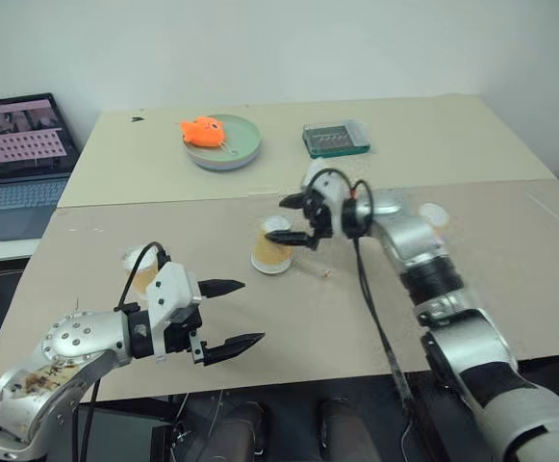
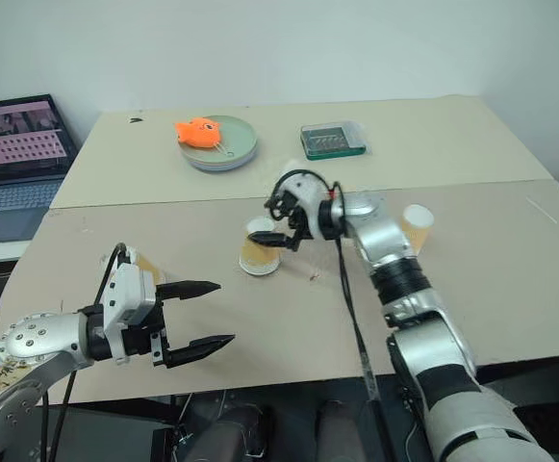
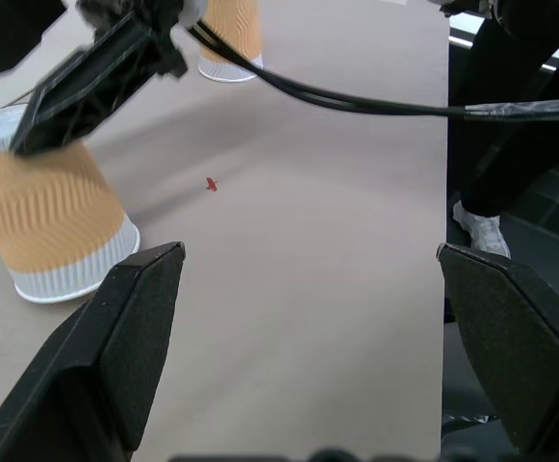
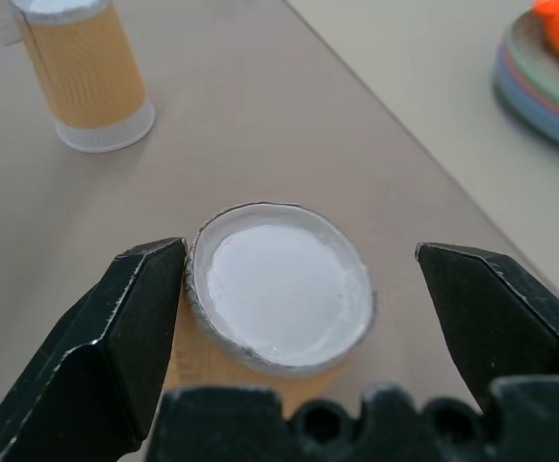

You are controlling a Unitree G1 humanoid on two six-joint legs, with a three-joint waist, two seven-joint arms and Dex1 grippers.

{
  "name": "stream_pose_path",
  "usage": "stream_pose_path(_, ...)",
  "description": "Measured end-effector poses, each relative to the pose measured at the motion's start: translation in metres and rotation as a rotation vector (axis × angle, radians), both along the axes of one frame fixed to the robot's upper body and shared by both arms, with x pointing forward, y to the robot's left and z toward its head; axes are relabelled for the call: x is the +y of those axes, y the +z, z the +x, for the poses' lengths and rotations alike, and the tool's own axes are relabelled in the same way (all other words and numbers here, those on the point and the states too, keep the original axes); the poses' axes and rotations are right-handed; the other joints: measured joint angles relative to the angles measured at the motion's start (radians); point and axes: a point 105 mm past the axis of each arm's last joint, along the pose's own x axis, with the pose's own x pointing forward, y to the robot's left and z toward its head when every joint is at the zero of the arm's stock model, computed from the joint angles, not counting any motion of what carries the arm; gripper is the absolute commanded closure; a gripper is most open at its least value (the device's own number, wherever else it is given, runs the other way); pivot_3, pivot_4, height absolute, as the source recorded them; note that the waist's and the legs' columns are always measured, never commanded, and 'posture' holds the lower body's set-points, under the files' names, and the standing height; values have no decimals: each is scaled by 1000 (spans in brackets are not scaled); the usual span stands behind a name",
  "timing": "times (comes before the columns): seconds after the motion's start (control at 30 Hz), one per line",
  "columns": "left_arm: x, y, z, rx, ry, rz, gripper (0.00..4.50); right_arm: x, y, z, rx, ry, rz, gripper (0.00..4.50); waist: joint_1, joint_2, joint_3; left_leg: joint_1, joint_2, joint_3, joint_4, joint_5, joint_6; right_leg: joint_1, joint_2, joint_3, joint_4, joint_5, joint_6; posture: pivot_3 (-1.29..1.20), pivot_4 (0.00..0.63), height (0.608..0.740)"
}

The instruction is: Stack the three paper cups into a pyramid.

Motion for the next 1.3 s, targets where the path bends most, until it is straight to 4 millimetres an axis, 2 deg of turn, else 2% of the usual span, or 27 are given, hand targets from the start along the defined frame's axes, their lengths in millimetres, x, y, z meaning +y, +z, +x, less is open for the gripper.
stream_pose_path(0.27, -1, 0, 3, 3, -24, 1, 0, -40, 4, -41, 15, -135, 40, 53, -1, 0, 0, -1, 3, 2, 0, 0, 0, 1, 0, 0, 0, 0, 0, 0, 150, 740)
stream_pose_path(0.37, -2, 2, 6, 0, -33, 3, 0, -68, 4, -48, 21, -300, 85, 53, 2, -1, 0, -2, 3, 2, 0, 0, 0, 1, 0, 0, -1, -1, 1, 0, 150, 740)
stream_pose_path(0.47, -1, 2, 6, 1, -34, 5, 0, -104, -1, -51, 21, -531, 120, 53, 10, -1, 0, -3, 3, 3, 0, 0, 0, 0, -1, 1, 0, -1, 1, 0, 150, 740)
stream_pose_path(0.6, 0, 2, 8, 7, -41, 12, 0, -150, -17, -60, -23, -885, 77, 53, 14, -1, 0, -3, 5, 4, 0, 0, 0, 0, 0, 1, 0, -2, 2, 0, 150, 740)
stream_pose_path(0.67, 1, 3, 10, 5, -41, 12, 0, -161, -23, -62, -29, -1006, 71, 53, 11, 0, 0, -3, 5, 5, 0, 0, 0, 0, 0, 2, 0, -3, 4, 0, 150, 740)
stream_pose_path(0.87, -1, 3, 15, 7, -67, 20, 0, -171, -32, -60, -57, -1236, 108, 53, 10, -1, 0, -2, 6, 6, 0, 0, -1, 0, 1, 1, -1, -4, 5, 0, 150, 740)
stream_pose_path(1.0, -5, 10, 24, -33, -65, -18, 0, -183, -43, -44, -60, -1344, 143, 53, 10, -1, -1, -1, 6, 6, 0, 0, -1, 1, 1, 1, -1, -1, 1, 0, 150, 740)
stream_pose_path(1.13, -6, 7, 25, -29, -65, -7, 0, -197, -44, -34, -92, -1399, 176, 53, 9, -1, -1, -1, 6, 6, 0, 0, 0, 1, 3, 1, -1, 0, -1, 0, 150, 740)
stream_pose_path(1.3, -6, 6, 26, -30, -60, 0, 0, -203, -49, -23, -74, -1411, 246, 53, 3, -1, -1, 0, 7, 6, 0, 0, 0, 2, 3, 1, -1, 0, -1, 0, 150, 740)
